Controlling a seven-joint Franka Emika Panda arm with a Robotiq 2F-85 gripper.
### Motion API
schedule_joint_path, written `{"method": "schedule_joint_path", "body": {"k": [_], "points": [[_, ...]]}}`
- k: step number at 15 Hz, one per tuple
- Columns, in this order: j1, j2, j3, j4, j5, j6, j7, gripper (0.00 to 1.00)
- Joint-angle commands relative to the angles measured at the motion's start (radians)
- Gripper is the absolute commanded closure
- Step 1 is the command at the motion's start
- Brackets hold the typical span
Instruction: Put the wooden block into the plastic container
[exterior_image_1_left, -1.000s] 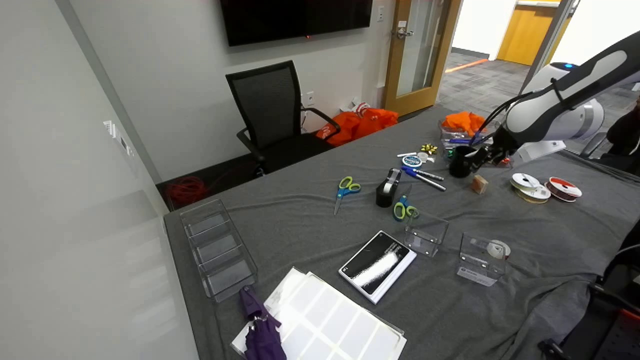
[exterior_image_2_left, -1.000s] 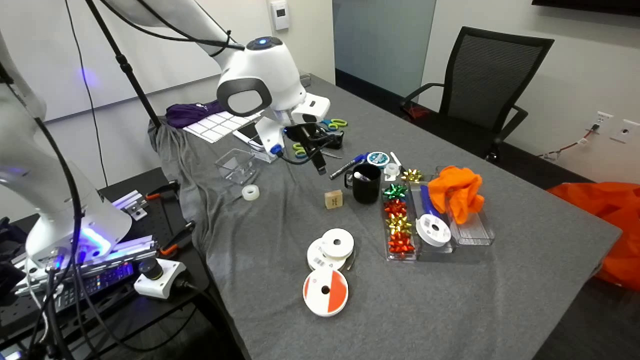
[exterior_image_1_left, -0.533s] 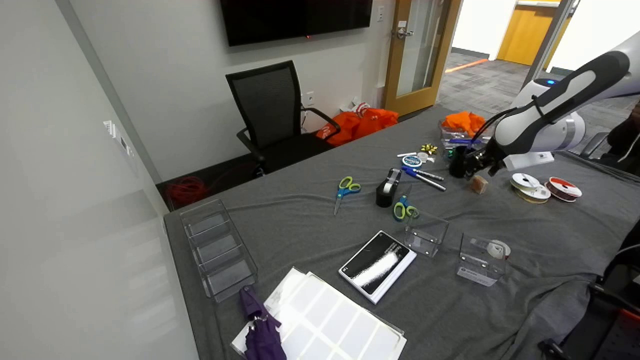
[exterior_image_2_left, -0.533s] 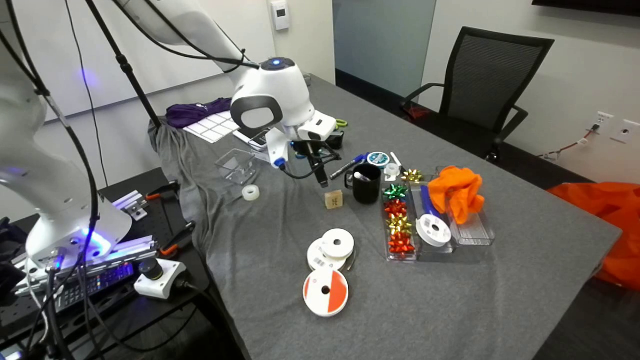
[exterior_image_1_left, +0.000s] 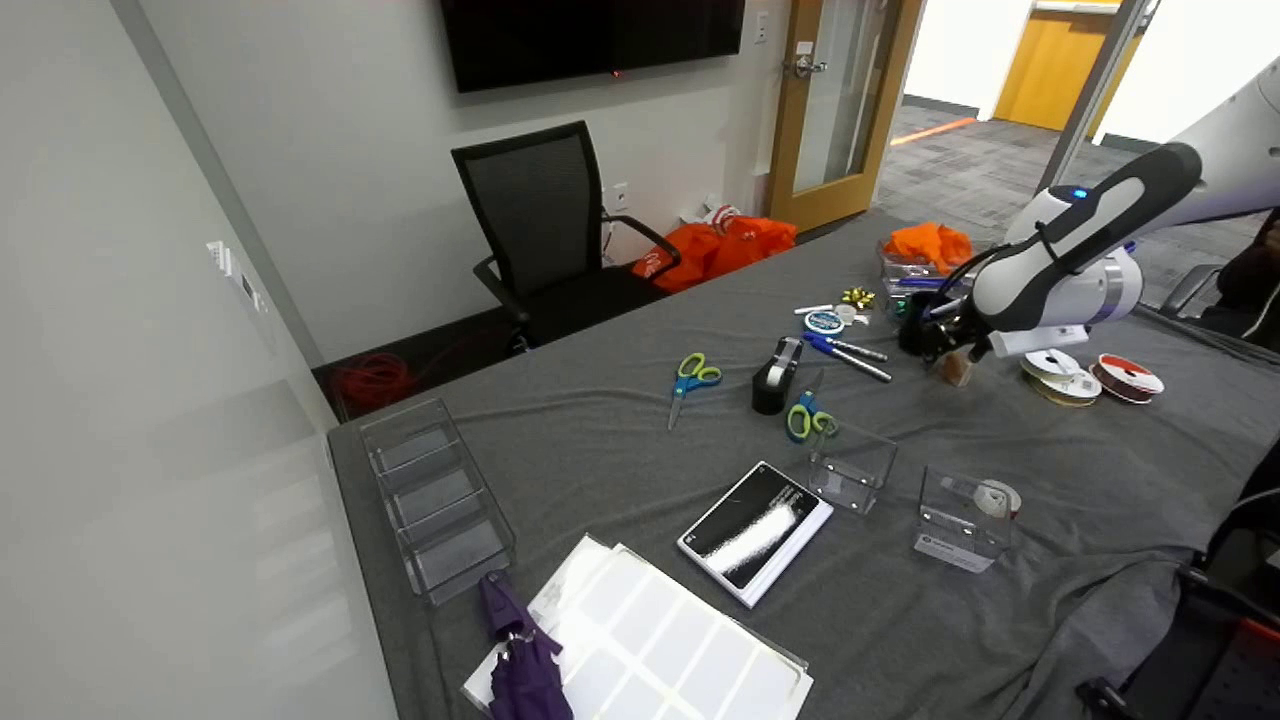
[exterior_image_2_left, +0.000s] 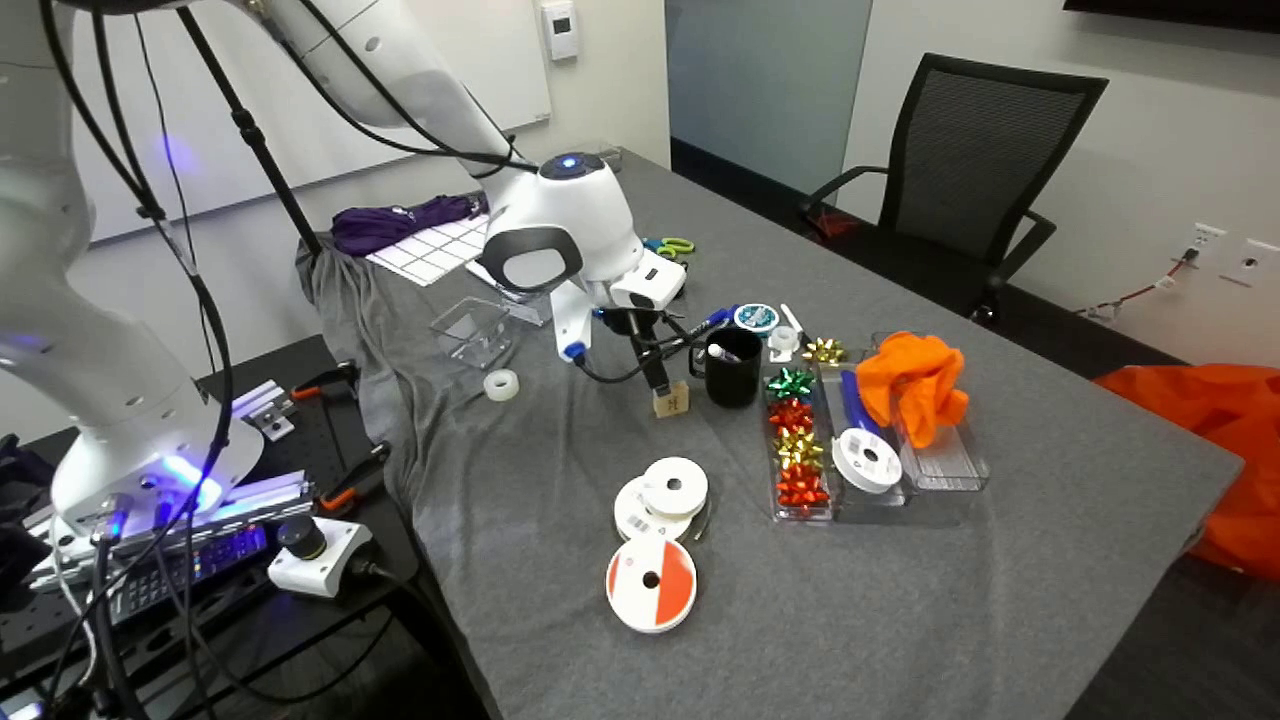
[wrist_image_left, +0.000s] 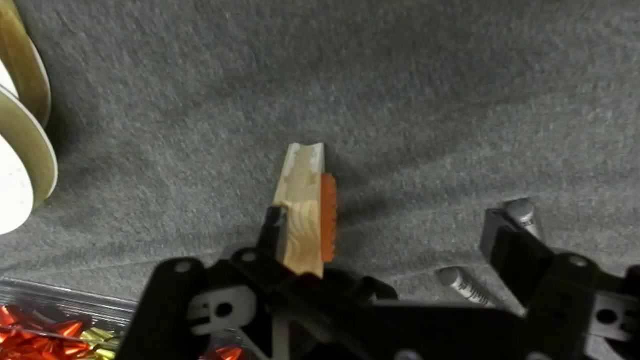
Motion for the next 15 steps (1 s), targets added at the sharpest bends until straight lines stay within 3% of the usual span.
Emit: {"method": "schedule_joint_path", "body": {"k": [1,7,8,10,14,15], "points": [[-0.024,0.052,0.016,0.034,-0.024,0.041,0.015,0.27],[-0.024,0.048,0.011,0.035,-0.029,0.071,0.021,0.69],[-0.026,0.046,0.012,0.031,-0.03,0.077,0.019,0.33],[-0.028,0.043,0.014,0.027,-0.032,0.081,0.018,0.29],[-0.03,0.041,0.012,0.024,-0.04,0.077,0.013,0.02],[-0.031,0.041,0.013,0.024,-0.041,0.075,0.013,0.01]]}}
